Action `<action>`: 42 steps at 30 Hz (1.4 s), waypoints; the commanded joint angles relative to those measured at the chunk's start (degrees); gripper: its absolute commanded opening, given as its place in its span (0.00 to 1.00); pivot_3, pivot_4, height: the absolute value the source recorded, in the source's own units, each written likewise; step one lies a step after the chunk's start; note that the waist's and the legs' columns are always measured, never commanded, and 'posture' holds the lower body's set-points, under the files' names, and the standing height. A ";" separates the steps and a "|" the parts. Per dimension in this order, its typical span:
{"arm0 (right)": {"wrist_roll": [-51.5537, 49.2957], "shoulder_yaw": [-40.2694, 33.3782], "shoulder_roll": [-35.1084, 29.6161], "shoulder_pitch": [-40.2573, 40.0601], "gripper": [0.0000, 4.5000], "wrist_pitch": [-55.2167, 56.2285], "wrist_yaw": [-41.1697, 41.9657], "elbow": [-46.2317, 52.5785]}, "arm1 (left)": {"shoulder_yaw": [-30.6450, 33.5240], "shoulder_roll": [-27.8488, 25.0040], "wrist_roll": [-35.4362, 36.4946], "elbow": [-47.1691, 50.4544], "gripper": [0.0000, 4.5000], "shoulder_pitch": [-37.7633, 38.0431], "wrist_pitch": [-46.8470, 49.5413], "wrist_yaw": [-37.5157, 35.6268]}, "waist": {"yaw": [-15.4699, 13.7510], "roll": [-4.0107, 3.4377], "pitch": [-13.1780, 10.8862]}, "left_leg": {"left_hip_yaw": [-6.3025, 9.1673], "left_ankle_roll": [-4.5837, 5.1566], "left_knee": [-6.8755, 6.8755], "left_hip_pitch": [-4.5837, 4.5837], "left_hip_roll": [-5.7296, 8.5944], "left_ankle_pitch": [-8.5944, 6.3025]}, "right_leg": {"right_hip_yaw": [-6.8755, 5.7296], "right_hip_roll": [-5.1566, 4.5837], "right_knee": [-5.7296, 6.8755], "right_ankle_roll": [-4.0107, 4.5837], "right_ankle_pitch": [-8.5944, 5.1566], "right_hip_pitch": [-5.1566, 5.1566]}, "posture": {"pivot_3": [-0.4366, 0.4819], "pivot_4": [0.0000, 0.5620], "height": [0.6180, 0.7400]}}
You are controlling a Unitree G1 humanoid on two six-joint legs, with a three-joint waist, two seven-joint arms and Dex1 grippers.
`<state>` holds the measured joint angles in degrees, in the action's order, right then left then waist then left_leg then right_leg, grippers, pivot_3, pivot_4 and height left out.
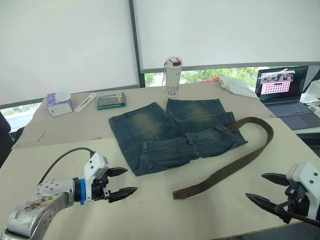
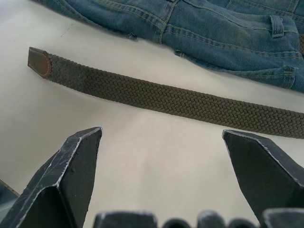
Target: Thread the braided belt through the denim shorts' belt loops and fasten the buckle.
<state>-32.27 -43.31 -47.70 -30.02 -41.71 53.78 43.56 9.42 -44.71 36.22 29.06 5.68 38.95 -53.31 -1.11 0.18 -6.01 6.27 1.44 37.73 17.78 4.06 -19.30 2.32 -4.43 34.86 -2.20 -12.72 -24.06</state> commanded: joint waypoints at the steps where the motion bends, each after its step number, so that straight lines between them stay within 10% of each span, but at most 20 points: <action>1: -1.19 -0.96 -0.45 1.25 1.00 0.51 -0.73 1.66 | -0.38 -0.03 0.72 0.88 1.00 -1.53 -0.34 0.26 | 0.00 0.00 0.00 | 0.00 0.00 0.00 0.00 0.00 0.00 | 0.00 0.00 0.00 0.00 0.00 0.00 | 0.48 0.27 1.00; 29: -9.60 5.18 3.50 5.87 1.00 1.56 -14.02 11.08 | -10.43 6.69 -1.33 -2.04 1.00 -15.98 0.07 5.74 | -0.46 0.00 0.00 | 0.00 -0.11 0.04 0.01 0.02 0.05 | 0.01 0.00 0.01 0.00 0.00 0.00 | 0.48 0.27 1.00; 42: -9.39 8.00 5.04 7.27 1.00 0.52 -19.10 12.60 | -24.81 9.81 -14.82 -10.88 1.00 -29.17 -4.63 4.59 | -0.70 0.01 0.00 | -0.04 -0.38 0.06 0.01 0.08 0.22 | -0.02 0.04 0.03 -0.01 0.00 0.00 | 0.48 0.27 1.00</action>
<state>-40.05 -35.32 -42.73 -23.22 -41.68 34.97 54.43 -13.29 -35.63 24.31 19.14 -20.97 36.16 -48.88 -1.80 0.19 -6.01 6.22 1.06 37.81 17.79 4.17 -19.07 2.27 -4.39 34.89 -2.21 -12.72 -24.03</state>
